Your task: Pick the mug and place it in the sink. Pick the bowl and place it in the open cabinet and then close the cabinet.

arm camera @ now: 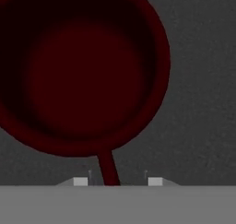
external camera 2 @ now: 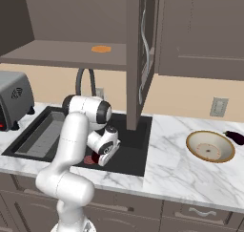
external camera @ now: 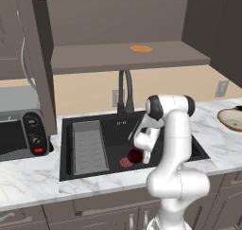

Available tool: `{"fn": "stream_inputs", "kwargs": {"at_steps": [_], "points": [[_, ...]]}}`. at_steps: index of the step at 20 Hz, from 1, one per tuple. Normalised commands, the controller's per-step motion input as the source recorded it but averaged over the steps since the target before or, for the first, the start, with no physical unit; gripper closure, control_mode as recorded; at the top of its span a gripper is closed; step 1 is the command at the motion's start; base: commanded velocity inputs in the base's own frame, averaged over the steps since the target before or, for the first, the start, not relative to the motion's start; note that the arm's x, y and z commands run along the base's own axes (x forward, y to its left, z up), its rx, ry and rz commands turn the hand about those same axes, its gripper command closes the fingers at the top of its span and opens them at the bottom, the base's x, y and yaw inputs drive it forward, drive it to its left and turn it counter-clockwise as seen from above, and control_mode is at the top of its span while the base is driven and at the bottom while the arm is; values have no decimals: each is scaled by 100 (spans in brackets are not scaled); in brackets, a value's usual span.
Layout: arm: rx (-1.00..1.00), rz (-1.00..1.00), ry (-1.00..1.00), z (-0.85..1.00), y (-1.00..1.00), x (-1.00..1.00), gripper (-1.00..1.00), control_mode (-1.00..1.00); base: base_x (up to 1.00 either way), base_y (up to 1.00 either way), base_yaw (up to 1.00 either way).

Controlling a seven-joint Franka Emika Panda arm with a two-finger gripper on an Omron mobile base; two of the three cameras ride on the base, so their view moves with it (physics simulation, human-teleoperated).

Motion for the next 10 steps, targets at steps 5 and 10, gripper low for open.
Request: {"fn": "stream_inputs", "kwargs": {"at_steps": [5, 10], "points": [[0, 0, 0, 20, 0, 0, -100, -100, 0, 0, 0], [0, 0, 0, 46, 1, -8, -100, -100, 0, 0, 0]]}}
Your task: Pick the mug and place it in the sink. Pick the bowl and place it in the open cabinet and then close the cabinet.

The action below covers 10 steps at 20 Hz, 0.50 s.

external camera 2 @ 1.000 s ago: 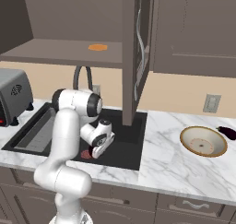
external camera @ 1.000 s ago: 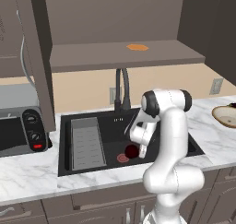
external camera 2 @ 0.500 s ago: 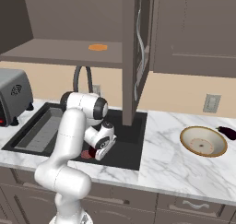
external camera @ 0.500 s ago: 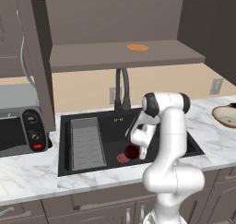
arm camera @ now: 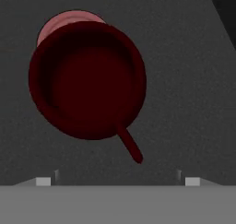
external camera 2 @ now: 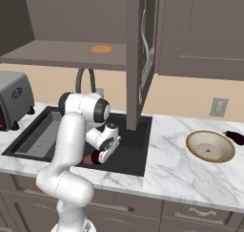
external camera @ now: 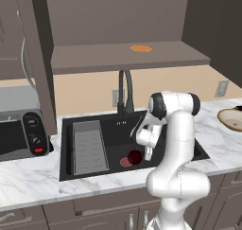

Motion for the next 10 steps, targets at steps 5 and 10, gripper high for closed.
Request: {"fn": "stream_inputs", "kwargs": {"at_steps": [5, 10], "points": [[0, 0, 0, 67, 5, -10, -100, -100, 0, 0, 0], [0, -1, 0, 73, 0, -7, -100, -100, 0, 0, 0]]}}
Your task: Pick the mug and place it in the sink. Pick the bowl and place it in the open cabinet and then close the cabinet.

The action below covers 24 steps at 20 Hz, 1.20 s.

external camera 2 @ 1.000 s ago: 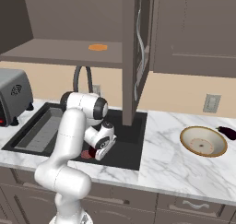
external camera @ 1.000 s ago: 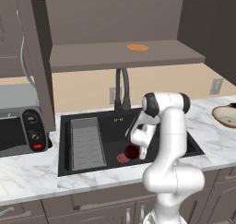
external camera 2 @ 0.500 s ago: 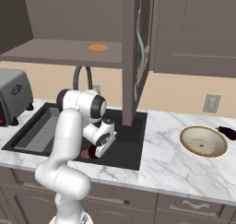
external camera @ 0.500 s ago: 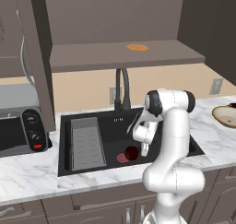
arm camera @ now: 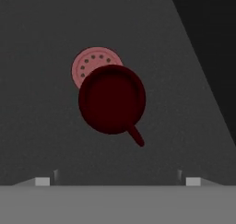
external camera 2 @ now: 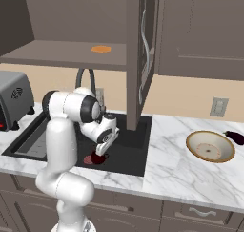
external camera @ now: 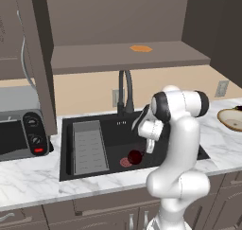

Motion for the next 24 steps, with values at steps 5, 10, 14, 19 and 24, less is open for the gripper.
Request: {"fn": "stream_inputs", "kwargs": {"at_steps": [5, 10, 14, 19, 24], "points": [[0, -1, -1, 64, 0, -24, -100, -100, 0, 0, 0], [0, -4, -4, 71, 0, -32, -100, -100, 0, 0, 0], [0, -7, -4, 80, 1, -21, -100, -100, 0, 0, 0], [0, -11, -3, 66, 4, -18, -100, -100, 0, 0, 0], [0, -14, 0, 43, 5, -18, -100, -100, 0, 0, 0]]}}
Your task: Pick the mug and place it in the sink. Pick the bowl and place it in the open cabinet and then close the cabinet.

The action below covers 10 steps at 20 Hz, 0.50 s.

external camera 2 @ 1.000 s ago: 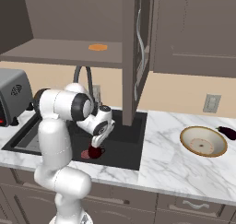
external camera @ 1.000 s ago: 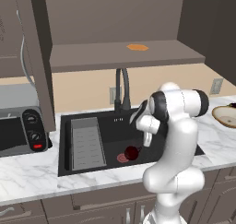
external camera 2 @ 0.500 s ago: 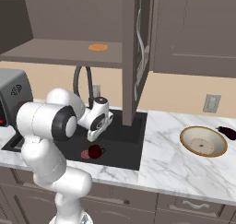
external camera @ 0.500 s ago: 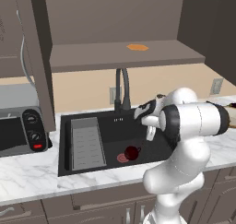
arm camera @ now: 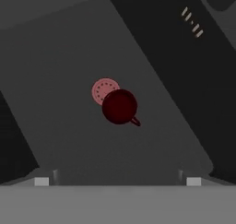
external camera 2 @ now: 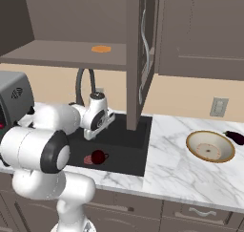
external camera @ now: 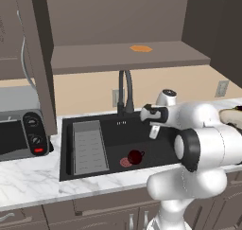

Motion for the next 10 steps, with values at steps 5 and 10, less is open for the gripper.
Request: {"fn": "stream_inputs", "kwargs": {"at_steps": [5, 10], "points": [[0, -17, 0, 28, 0, -28, -100, -100, 0, 0, 0], [0, -25, -3, 44, 0, -45, -100, -100, 0, 0, 0]]}}
